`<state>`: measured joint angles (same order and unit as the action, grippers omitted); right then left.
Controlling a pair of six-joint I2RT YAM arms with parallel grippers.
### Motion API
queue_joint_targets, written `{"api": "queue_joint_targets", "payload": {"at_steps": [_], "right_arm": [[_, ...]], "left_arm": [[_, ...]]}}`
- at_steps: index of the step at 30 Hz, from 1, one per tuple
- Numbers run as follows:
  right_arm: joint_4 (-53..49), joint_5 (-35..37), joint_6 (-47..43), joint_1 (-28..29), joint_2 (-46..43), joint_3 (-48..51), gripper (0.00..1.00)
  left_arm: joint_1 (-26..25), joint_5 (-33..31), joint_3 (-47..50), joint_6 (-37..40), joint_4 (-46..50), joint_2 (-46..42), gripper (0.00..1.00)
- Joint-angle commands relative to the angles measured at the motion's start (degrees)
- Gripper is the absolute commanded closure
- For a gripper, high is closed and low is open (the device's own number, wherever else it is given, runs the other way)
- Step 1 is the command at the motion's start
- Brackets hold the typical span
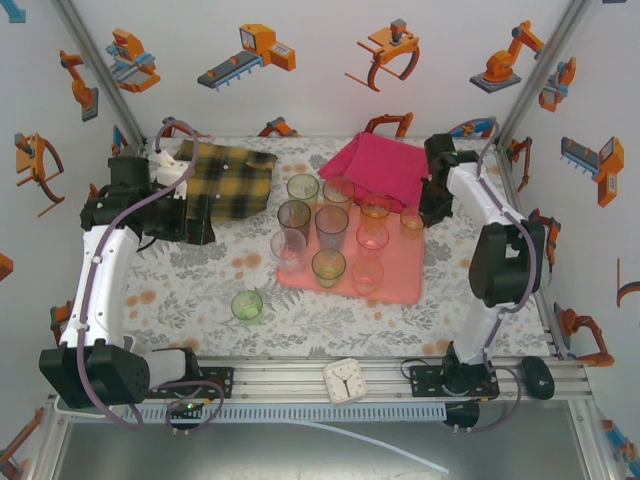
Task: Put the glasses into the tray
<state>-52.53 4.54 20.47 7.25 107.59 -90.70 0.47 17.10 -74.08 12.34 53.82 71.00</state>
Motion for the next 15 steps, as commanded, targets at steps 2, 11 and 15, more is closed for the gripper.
{"api": "queue_joint_targets", "payload": {"at_steps": [2, 11, 15], "right_arm": [[2.1, -1.1, -0.9, -1.0, 1.9, -2.8, 0.91], [3.7, -1.6, -0.8, -1.7, 5.2, -3.3, 0.90], [4.1, -2.0, -0.9, -1.8, 5.8, -3.1, 0.89]], "left_arm": [[0.3, -0.7, -0.1, 0.7, 1.1, 0.0, 0.03], [0.6, -0.9, 0.4, 0.8, 1.1, 0.2, 0.03], [0.7, -0.7, 0.3, 0.7, 1.1, 0.5, 0.03]]}}
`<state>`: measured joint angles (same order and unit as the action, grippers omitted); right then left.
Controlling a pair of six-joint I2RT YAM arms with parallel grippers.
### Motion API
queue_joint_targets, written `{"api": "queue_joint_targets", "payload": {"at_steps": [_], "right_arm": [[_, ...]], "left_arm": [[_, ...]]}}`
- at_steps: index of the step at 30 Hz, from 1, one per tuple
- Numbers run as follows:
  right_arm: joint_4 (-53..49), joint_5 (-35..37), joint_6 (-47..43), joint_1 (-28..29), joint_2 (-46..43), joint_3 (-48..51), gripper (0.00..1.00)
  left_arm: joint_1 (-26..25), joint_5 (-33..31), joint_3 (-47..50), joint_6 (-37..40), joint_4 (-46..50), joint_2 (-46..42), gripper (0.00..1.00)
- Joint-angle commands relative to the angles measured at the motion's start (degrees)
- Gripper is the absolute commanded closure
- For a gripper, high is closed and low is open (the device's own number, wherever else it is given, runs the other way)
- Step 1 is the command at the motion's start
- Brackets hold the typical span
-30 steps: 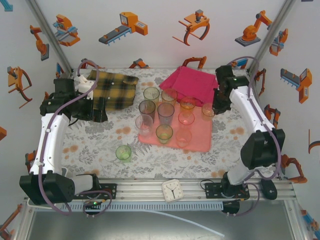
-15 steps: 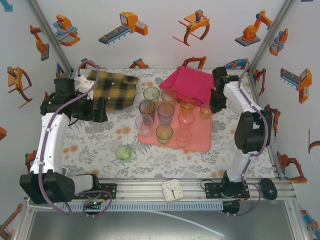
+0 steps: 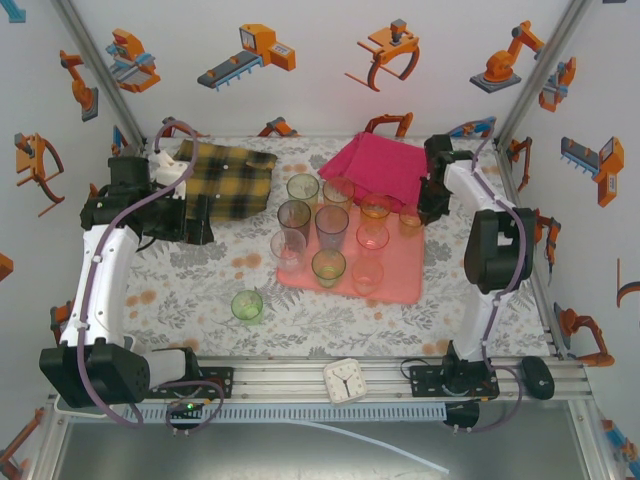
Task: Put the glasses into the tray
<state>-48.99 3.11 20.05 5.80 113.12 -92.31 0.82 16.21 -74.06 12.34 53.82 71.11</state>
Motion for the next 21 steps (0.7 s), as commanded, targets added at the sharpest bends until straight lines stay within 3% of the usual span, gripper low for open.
{"api": "queue_joint_targets", "payload": {"at_steps": [1, 21], "right_arm": [[0.6, -0.4, -0.4, -0.4, 0.3, -1.4, 0.89], [0.4, -1.3, -1.0, -0.6, 0.7, -0.9, 0.79]], "left_arm": [[0.3, 0.2, 0.2, 0.7, 1.1, 0.4, 0.03], [0.6, 0.1, 0.7, 0.6, 1.0, -0.2, 0.03]]}}
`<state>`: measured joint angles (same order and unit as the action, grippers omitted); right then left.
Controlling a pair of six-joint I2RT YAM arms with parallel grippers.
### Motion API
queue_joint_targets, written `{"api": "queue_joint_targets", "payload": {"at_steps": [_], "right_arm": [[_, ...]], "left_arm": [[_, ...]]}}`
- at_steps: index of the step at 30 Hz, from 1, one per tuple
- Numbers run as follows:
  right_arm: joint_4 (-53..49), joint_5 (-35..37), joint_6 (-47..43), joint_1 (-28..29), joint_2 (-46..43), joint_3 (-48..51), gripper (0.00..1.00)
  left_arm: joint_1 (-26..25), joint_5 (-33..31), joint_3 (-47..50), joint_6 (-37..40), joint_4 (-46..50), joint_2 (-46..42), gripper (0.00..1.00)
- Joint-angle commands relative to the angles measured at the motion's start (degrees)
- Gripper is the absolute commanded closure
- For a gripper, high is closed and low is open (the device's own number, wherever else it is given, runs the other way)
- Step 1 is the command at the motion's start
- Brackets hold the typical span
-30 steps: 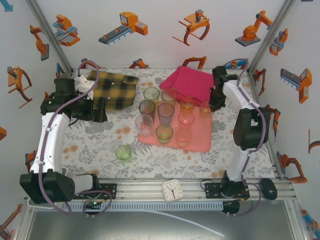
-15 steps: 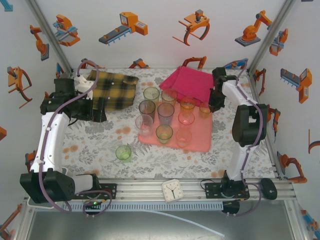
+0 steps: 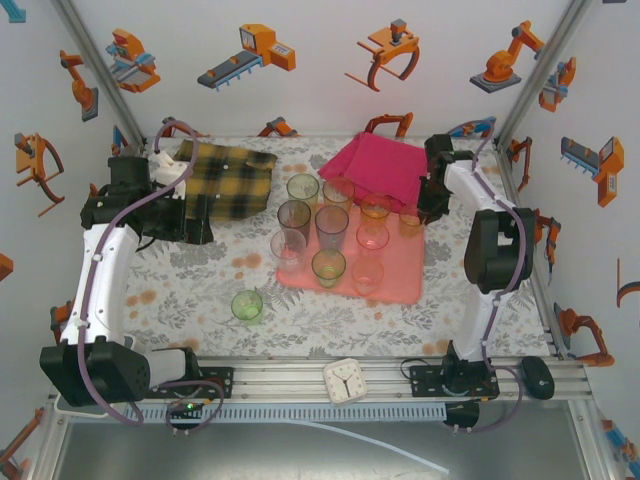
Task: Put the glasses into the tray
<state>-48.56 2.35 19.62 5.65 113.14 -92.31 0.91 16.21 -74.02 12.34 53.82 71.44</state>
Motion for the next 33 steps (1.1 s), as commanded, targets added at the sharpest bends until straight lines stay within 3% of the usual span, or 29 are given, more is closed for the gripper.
{"api": "queue_joint_targets", "payload": {"at_steps": [1, 19, 33], "right_arm": [[0.0, -0.7, -0.6, -0.4, 0.7, -1.0, 0.78], [-1.8, -0.5, -1.8, -0.4, -4.2, -0.9, 0.64], [-4.1, 0.2, -3.0, -0.4, -11.8, -2.0, 0.63]], "left_arm": [[0.5, 0.2, 0.7, 0.6, 0.9, -0.5, 0.03], [0.7, 0.5, 0.0, 0.6, 0.9, -0.7, 0.03], [0.9, 0.4, -0.1, 0.5, 1.1, -1.0, 0.03]]}}
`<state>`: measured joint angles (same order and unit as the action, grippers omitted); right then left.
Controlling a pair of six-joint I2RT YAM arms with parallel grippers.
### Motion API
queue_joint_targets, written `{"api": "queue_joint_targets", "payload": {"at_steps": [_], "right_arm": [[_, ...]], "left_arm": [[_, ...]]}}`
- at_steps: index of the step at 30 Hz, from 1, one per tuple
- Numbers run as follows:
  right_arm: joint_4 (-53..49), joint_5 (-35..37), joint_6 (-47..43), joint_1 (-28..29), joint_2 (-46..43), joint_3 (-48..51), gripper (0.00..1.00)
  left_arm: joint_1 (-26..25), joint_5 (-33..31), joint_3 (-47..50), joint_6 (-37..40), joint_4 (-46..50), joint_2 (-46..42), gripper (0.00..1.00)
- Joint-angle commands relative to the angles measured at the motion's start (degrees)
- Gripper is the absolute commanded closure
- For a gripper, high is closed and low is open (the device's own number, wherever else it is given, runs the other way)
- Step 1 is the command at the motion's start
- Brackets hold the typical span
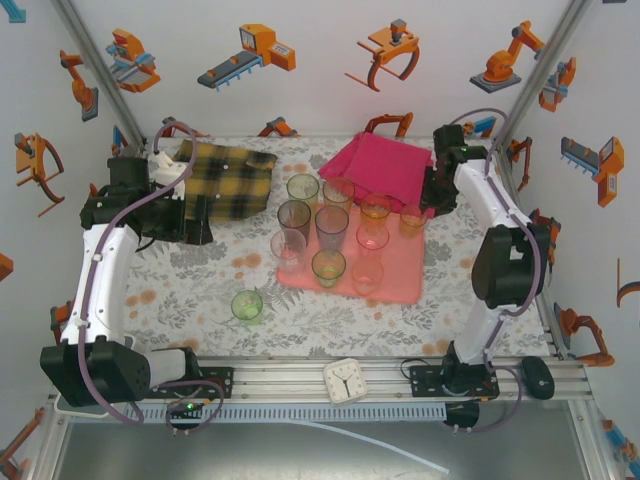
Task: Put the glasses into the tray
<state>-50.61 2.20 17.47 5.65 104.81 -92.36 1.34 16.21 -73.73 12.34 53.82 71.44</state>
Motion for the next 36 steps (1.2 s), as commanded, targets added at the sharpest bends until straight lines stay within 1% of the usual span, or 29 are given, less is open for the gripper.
{"api": "queue_joint_targets", "payload": {"at_steps": [1, 5, 8, 11, 13, 17, 19, 21, 23, 25, 26, 29, 32, 36], "right_arm": [[-2.2, 0.6, -0.7, -0.4, -4.6, -2.0, 0.63], [-4.3, 1.5, 0.1, 0.7, -10.5, -2.9, 0.63], [-4.9, 1.7, 0.0, 5.3, -16.1, -2.9, 0.64], [-5.5, 2.3, 0.3, 13.5, -20.9, -2.7, 0.64], [-5.4, 3.7, 1.2, 20.9, -23.4, -2.2, 0.64], [-4.6, 4.0, 1.9, 32.9, -24.8, -1.0, 0.64], [-4.1, 4.7, 2.1, 39.0, -24.3, -1.3, 0.64], [-3.2, 4.3, 2.7, 43.8, -22.9, -2.0, 0.63], [-2.5, 3.8, 3.0, 48.2, -20.5, -3.3, 0.63], [-3.7, 5.2, 2.1, 52.3, -17.0, -6.3, 0.63], [-3.9, 5.9, 2.1, 53.7, -15.7, -7.3, 0.63], [-2.7, 4.6, 2.0, 57.5, -11.7, -9.2, 0.63], [-0.5, 1.3, 2.8, 59.4, -8.1, -10.1, 0.64], [-0.5, -0.2, 2.4, 60.9, -3.6, -11.9, 0.63]], "left_arm": [[0.4, 0.4, -0.4, 0.5, 1.1, -1.0, 0.03], [0.5, -0.2, 0.0, -0.4, 0.4, -0.9, 0.03], [0.6, -1.1, -0.1, -1.4, -0.2, 0.0, 0.03], [1.0, -1.2, -0.4, -2.3, -0.7, 1.0, 0.03], [1.1, -1.7, -0.2, -2.8, -1.1, 1.5, 0.03], [1.5, -0.8, 0.7, -3.2, -0.8, 1.6, 0.03], [1.6, -0.7, 0.8, -3.3, -0.7, 1.3, 0.03], [1.8, -1.1, 0.6, -3.3, -0.9, 0.8, 0.03], [2.2, -1.3, 0.5, -3.7, -1.1, 0.8, 0.03], [3.1, -1.1, 0.6, -4.9, -1.3, 0.9, 0.03], [3.9, -0.6, 0.7, -5.3, -1.5, 0.8, 0.03], [6.8, 0.1, 0.7, -6.9, -2.2, 0.2, 0.03], [9.6, 0.7, 0.4, -8.0, -2.4, -0.1, 0.03], [11.9, 1.7, 0.9, -8.4, -2.5, -1.1, 0.03]]}}
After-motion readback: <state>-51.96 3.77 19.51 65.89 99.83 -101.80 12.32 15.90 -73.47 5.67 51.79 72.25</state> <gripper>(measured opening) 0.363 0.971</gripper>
